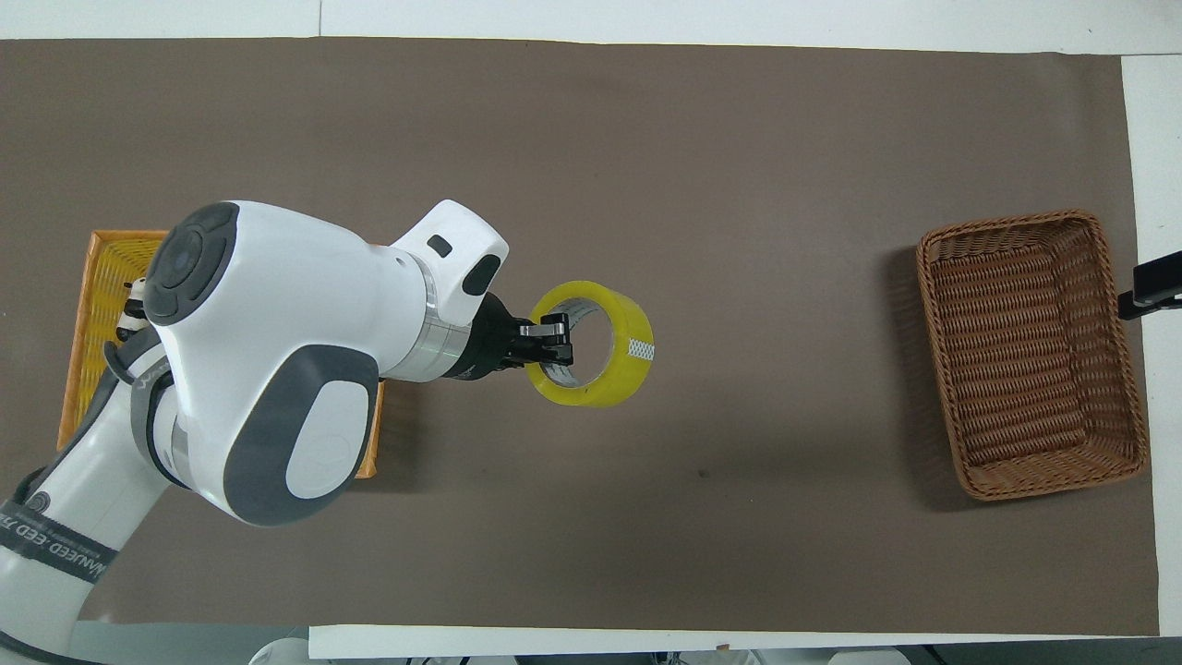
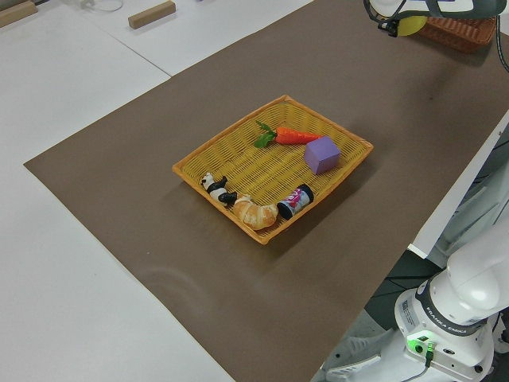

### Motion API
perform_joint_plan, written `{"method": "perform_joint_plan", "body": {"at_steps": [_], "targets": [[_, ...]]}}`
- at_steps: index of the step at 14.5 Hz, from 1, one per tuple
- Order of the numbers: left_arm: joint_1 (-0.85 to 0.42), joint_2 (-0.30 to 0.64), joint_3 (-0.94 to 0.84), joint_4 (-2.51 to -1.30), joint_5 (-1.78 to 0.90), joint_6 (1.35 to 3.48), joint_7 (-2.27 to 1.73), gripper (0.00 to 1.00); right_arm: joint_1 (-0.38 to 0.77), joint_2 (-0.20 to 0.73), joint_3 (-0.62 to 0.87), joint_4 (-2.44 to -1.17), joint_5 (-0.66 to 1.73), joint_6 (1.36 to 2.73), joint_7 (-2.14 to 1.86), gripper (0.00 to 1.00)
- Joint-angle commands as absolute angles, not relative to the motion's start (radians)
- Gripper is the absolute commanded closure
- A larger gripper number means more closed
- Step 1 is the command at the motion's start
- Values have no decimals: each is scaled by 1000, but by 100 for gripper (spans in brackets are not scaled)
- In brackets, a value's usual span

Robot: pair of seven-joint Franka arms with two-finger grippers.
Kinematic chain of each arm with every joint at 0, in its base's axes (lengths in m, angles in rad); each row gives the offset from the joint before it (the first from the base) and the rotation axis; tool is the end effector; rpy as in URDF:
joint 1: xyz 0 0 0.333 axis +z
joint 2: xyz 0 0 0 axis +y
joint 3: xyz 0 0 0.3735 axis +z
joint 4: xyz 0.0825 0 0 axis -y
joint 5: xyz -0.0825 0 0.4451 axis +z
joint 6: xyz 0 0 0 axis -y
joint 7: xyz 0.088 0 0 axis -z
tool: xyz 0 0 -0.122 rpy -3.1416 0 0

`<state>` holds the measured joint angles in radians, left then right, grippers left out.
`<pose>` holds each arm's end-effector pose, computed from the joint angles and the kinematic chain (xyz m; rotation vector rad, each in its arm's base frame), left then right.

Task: Move tape to another basket
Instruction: 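Carry the tape toward the table center while the right gripper approaches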

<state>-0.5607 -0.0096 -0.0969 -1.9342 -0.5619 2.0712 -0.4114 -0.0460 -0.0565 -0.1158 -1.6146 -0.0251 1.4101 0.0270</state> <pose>0.4801 -0.4146 0.5319 2.6243 -0.0101 -0.1842 0.5661 -0.0979 0.6649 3.1102 -0.2968 -0.2336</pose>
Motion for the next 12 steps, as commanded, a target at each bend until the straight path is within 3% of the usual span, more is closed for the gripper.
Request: {"method": "perform_joint_plan", "body": {"at_steps": [1, 8, 12], "targets": [[-566, -3, -75, -1908, -549, 2028, -372, 100, -49, -71, -117, -1626, -25, 1404, 9, 1], [-479, 6, -68, -1805, -540, 1919, -244, 100, 15, -81, -91, -1650, 174, 1397, -115, 1], [-449, 5, -66, -1776, -545, 1923, -233, 100, 92, -75, -80, -1690, 459, 1555, -104, 1]]}}
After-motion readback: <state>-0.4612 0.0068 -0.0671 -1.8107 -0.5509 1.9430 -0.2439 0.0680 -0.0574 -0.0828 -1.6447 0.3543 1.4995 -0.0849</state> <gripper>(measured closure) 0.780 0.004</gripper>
